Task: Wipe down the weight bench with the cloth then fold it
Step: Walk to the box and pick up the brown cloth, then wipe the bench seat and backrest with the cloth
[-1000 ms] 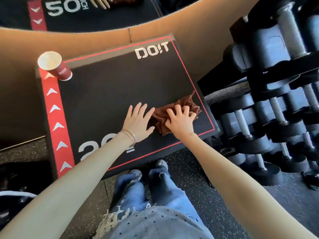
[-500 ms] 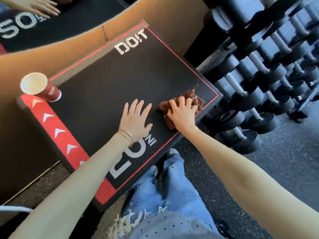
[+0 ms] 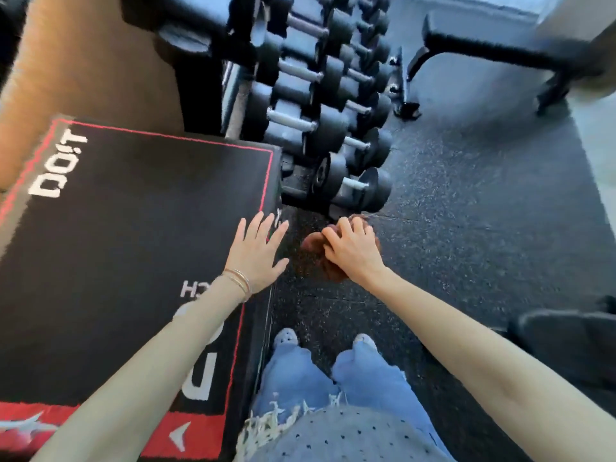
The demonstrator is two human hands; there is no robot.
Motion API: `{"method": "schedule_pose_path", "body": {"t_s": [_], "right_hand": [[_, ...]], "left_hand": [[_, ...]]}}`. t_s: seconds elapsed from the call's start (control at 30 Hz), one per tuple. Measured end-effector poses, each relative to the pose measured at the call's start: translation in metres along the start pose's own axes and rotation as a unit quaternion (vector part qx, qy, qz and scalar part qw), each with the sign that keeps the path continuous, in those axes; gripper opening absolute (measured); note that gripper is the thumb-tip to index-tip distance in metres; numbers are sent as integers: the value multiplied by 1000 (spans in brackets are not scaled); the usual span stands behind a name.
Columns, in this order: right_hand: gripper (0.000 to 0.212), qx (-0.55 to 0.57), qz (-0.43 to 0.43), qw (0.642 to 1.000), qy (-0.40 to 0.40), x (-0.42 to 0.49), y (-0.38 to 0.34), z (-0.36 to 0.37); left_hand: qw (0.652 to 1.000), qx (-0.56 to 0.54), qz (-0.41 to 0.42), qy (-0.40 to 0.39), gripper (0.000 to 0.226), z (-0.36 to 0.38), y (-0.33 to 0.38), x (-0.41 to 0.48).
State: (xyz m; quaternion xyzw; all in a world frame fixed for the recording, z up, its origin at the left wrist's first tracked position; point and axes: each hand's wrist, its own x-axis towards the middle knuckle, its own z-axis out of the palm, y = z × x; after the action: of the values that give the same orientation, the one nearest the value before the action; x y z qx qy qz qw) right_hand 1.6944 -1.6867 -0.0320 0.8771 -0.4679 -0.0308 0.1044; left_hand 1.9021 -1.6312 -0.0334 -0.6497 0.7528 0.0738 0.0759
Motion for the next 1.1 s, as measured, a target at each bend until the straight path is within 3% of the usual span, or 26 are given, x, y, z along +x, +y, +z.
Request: {"method": "schedule_pose_path", "body": {"t_s": [0.23, 0.5, 0.8, 1.1], "right_hand": [[37, 52, 220, 965, -134, -121, 104, 15], [38, 55, 392, 904, -163, -277, 186, 30], [34, 39, 446, 874, -187, -423, 269, 58], [35, 91, 460, 860, -201, -473, 338, 97]], "left_hand": [[976, 24, 215, 11, 72, -22, 136, 61], [921, 76, 381, -5, 74, -15, 319, 66], [894, 110, 433, -38, 73, 7, 491, 52], [883, 141, 443, -70, 74, 31, 574, 80]]}}
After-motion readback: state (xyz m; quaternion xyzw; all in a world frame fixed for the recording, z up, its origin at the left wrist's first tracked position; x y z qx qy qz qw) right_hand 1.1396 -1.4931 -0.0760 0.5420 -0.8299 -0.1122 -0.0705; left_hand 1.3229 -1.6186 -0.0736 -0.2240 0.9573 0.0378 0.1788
